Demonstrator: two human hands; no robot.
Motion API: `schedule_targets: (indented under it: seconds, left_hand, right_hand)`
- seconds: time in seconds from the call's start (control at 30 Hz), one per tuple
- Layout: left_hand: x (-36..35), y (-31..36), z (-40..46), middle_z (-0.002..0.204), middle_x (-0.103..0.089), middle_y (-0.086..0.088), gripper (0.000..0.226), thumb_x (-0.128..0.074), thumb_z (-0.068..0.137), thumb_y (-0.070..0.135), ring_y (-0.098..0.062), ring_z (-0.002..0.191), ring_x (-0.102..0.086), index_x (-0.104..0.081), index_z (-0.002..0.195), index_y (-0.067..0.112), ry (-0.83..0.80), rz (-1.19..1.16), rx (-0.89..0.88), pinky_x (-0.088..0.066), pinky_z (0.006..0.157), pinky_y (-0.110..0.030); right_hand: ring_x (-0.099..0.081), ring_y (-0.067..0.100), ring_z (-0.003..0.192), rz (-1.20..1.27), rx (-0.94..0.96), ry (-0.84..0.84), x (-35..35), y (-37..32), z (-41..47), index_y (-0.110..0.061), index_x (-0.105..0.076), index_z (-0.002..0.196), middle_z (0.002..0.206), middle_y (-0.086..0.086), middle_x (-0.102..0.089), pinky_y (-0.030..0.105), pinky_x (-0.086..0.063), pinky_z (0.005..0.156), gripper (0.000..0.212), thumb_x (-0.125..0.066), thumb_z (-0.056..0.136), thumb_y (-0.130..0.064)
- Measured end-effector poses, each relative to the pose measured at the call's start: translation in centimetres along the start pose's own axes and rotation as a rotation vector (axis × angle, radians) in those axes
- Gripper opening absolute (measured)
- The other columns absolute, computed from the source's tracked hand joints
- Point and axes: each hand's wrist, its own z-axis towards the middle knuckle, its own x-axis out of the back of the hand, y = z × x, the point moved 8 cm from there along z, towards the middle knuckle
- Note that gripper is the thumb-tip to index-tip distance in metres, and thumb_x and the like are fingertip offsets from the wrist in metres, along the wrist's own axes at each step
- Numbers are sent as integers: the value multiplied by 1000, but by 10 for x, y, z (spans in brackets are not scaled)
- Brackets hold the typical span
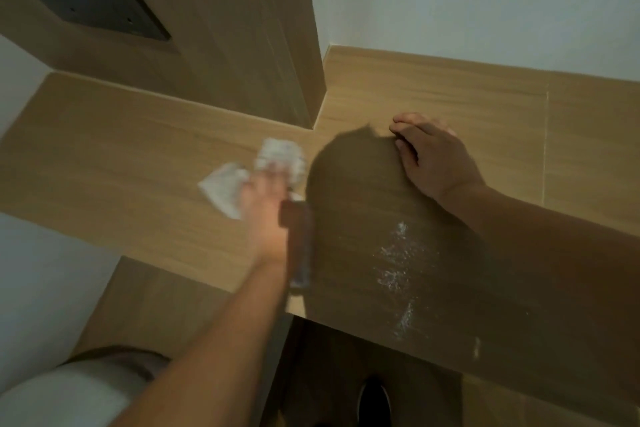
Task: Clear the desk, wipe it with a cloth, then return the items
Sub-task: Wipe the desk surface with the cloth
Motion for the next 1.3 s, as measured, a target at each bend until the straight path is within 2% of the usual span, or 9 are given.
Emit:
schedule_targets:
  seconds: [0.2, 0.33, 0.4, 0.5, 0.6, 0.73, 0.9, 1.07, 1.3]
  left_hand:
    - [-23, 114, -104, 136, -57, 0, 49, -38, 85, 21, -23, 128, -45, -63, 128, 21, -181, -124, -444, -40, 109, -43]
    - [38, 22, 2, 105, -62, -7, 29, -49, 96, 19, -16, 94, -57, -66, 118, 12, 74, 3, -163, -48, 86, -29]
    - [57, -40, 54, 111, -63, -17, 32, -49, 97, 8, -30, 102, -57, -59, 128, 3, 75, 18, 88, -43, 92, -39]
    - [42, -57, 76, 115, -62, -28, 35, -50, 90, 2, -45, 107, -53, -60, 123, -2, 129, 72, 176, -35, 93, -46]
    - [-10, 15, 40, 108, -64, -22, 29, -55, 85, 0, -36, 102, -52, -67, 112, 3, 94, 55, 43, -40, 89, -47]
    - [-38, 91, -15, 136, -61, -9, 54, -34, 86, 17, -34, 124, -50, -63, 130, 10, -62, 49, -318, -48, 94, -50]
    - [-31, 84, -1, 128, -64, -16, 55, -32, 85, 13, -40, 118, -56, -63, 130, 5, -8, 40, -237, -43, 103, -52]
    - [-35, 82, -4, 146, -50, -10, 65, -31, 83, 17, -34, 134, -41, -50, 144, 10, -93, 112, -259, -29, 116, -50]
    - [-35, 85, -10, 137, -57, -8, 51, -54, 87, 11, -35, 114, -47, -56, 138, 14, -26, 243, -234, -39, 95, -50]
  right_hand:
    - [-49, 27, 130, 15, -16, -11, 1, 1, 0, -16, -60, 129, 139, 5, -57, 45, -33, 113, 38, -39, 101, -30]
    - [-51, 27, 129, 2, -2, 35, 2, 0, -1, -13, -63, 127, 137, 6, -59, 44, -36, 111, 35, -43, 101, -27]
    - [-51, 28, 128, -14, -7, 25, 1, 1, -1, -12, -62, 127, 137, 6, -58, 45, -37, 110, 32, -46, 101, -23]
    - [-51, 29, 126, -35, -4, 6, 0, 1, 0, -13, -60, 128, 136, 6, -58, 46, -38, 109, 31, -46, 102, -22]
    - [-51, 28, 125, -33, 15, 8, -2, 1, -1, -12, -58, 130, 135, 7, -58, 43, -36, 111, 32, -45, 102, -22]
    - [-51, 31, 126, 44, -21, 16, 0, 4, -1, -9, -57, 133, 136, 12, -58, 42, -36, 111, 38, -41, 101, -21]
    - [-44, 27, 135, 257, -256, 175, 33, 35, -17, -9, -57, 132, 140, 9, -54, 41, -30, 117, 33, -50, 101, -17]
    - [-57, 29, 120, -16, -261, 153, 75, 91, -63, -8, -64, 125, 131, 10, -62, 42, -42, 102, 36, -43, 102, -25]
    - [-48, 27, 131, -120, -338, 79, 71, 121, -81, -13, -56, 136, 143, 7, -53, 45, -32, 113, 39, -42, 103, -30]
